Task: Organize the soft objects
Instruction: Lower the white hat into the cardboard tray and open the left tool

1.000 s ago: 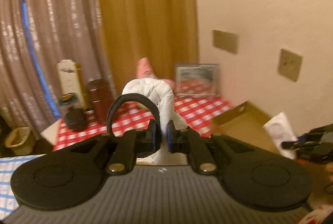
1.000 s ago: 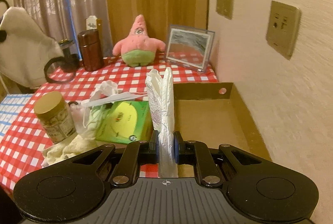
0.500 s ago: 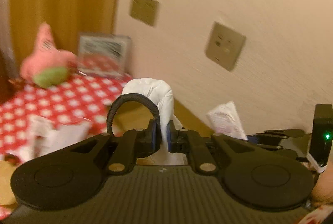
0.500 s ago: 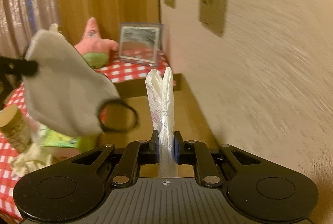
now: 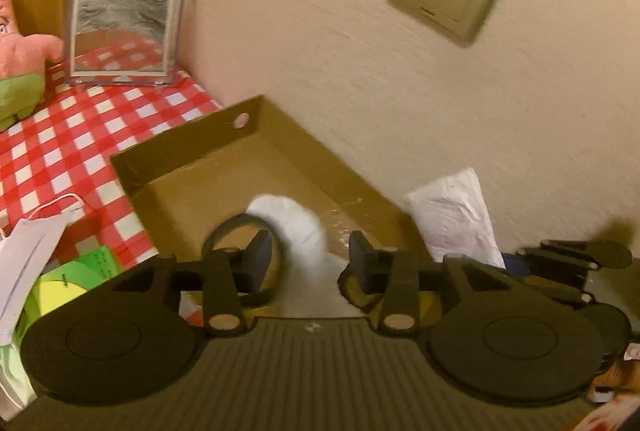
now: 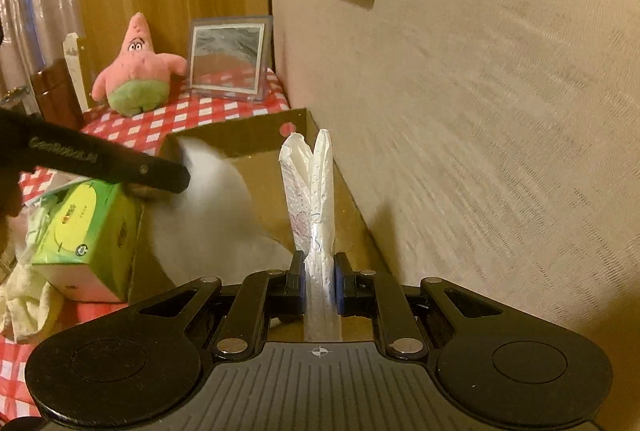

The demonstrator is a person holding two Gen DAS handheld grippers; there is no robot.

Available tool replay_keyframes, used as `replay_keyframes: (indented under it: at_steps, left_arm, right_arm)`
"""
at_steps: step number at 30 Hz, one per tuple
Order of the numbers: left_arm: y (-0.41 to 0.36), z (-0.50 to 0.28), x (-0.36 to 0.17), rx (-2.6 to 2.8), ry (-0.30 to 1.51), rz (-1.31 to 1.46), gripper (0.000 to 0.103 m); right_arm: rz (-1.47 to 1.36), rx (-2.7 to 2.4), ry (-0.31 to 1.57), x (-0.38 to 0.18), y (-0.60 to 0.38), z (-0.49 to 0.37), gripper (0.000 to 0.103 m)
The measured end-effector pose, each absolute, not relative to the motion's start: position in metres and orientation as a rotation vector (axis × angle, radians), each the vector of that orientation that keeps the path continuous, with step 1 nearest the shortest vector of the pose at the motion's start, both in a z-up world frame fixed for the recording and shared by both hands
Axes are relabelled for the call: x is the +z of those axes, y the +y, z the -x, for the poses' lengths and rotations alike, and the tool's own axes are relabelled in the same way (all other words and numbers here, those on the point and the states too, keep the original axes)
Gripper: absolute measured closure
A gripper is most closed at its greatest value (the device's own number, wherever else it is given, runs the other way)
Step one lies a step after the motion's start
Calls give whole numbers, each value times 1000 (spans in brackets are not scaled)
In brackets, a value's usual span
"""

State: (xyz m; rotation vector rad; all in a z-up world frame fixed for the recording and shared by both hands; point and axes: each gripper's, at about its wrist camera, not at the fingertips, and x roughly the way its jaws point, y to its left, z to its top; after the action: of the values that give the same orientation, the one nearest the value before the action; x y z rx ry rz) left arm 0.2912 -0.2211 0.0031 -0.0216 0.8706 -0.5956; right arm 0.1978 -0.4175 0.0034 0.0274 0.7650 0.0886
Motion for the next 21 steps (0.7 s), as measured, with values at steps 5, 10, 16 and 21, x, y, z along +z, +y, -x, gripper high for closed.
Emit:
replay_keyframes:
  at_steps: [5, 10, 16, 21]
  left_arm:
    - [-202, -287, 8, -543, 843, 32, 63]
    - [-178, -274, 12, -485, 828, 66, 63]
    - [-150, -254, 18, -419, 800, 94, 62]
    - [-127, -234, 21, -353, 776, 104, 57]
  right_arm:
    - [-37, 97, 777, -3, -415, -204, 89]
    - [-58, 117, 781, -6, -408, -213, 89]
    - [-112, 148, 747, -5, -405, -231, 68]
    - [-176, 150, 722, -4, -409, -239, 42]
